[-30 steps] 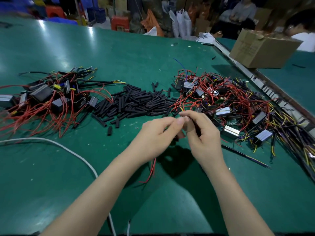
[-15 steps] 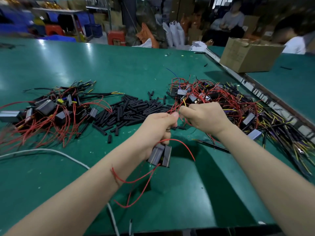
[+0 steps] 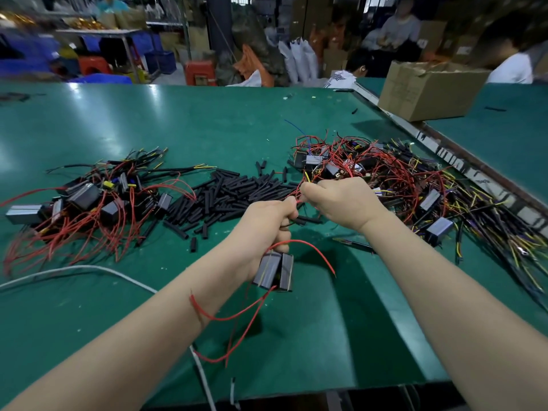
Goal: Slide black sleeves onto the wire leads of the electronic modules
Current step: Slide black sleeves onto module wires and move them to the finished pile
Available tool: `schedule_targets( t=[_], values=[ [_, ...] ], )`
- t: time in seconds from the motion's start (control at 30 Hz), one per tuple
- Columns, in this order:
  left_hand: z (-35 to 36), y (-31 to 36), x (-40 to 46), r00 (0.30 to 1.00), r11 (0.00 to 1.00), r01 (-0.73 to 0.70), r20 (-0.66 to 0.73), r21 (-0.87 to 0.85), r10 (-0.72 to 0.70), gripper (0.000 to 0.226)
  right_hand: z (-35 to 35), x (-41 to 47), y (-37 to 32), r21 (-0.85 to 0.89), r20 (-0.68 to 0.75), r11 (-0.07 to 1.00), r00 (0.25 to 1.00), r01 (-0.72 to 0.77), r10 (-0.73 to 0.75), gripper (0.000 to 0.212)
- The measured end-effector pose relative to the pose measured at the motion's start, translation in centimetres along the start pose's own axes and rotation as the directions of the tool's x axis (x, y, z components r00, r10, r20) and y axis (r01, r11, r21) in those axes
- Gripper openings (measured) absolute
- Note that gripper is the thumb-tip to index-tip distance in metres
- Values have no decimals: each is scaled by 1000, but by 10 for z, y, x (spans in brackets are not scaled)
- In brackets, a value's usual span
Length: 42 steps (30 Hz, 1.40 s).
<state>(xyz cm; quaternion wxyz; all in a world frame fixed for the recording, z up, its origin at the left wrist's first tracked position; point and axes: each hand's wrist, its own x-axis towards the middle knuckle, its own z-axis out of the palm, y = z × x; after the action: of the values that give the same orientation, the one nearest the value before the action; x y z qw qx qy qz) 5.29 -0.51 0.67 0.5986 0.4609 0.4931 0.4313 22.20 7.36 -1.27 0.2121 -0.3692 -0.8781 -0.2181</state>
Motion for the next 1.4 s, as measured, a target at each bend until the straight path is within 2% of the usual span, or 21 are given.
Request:
schedule_targets(
  t=[0.07,0.13,0.23,0.3,0.37,0.47,0.6,0.67,0.77,0.8,0.87,0.9,0.93,0.97,1.0,1.03,1.13,1.2,1.27,1.33,1.4],
  values=[
    [-5,2,4,999,1000,10,-34,3,-10,35,0,-1,-8,53,14,987,989,-151,150,26],
    [-9,1,8,998,1000,-14,-66,-12,14,36,2,1,-21,149,8,912,923,-382,385,37],
    [1,0,8,1000,992,-7,-11,-129,6,33,4,14,-34,194,-33,702,710,-686,703,44],
    [12,1,6,999,985,3,47,-174,5,30,4,26,-31,156,-46,594,595,-789,803,51],
    [19,7,4,999,990,-16,34,-138,21,26,2,35,-22,97,-52,533,530,-841,846,54],
    [26,17,4,999,990,-34,-33,-136,30,32,4,43,-16,55,-53,586,584,-808,810,64],
    [44,9,-1,992,994,-54,-121,-93,43,37,7,36,-9,-93,-110,802,806,-590,581,51],
    [47,4,-3,989,995,-46,-148,-89,32,38,8,31,-5,-142,-25,835,845,-531,534,49],
    [47,6,-4,986,994,-35,-166,-105,17,38,12,34,-7,-189,123,841,838,-506,532,56],
    [47,6,-10,985,995,-76,-161,-63,65,39,8,35,-9,-155,147,825,813,-543,563,53],
    [54,-5,-37,957,956,-265,-88,128,277,43,-22,32,-8,-13,165,718,707,-696,688,46],
    [57,-9,-52,939,915,-334,0,225,343,43,-41,27,-8,-27,136,682,674,-730,726,41],
    [54,-12,-57,935,900,-347,22,265,354,43,-59,27,-8,-3,17,697,697,-717,717,33],
    [47,-12,-52,943,913,-317,-17,255,332,44,-66,28,-7,23,-208,750,730,-661,651,27],
    [39,-11,-41,954,939,-276,-64,206,294,45,-67,27,-5,-24,-314,772,738,-635,597,26],
    [33,-7,-29,958,953,-255,-88,165,272,44,-58,29,3,-76,-315,776,753,-627,578,28],
    [24,8,-10,976,982,-182,-113,46,186,38,-22,29,20,-139,-21,804,814,-578,581,44],
    [22,5,-10,981,982,-183,-53,36,185,37,-9,26,12,-182,24,859,871,-479,491,35],
    [17,0,-10,986,986,-160,-30,40,161,38,-3,24,-5,-196,-17,905,924,-378,382,25],
    [7,-2,-8,990,990,-133,-36,50,135,38,6,21,-13,-129,29,912,918,-389,396,28],
    [-1,-4,-6,992,991,-119,-35,67,122,37,15,17,-11,-82,189,913,893,-399,408,35]
  ],
)
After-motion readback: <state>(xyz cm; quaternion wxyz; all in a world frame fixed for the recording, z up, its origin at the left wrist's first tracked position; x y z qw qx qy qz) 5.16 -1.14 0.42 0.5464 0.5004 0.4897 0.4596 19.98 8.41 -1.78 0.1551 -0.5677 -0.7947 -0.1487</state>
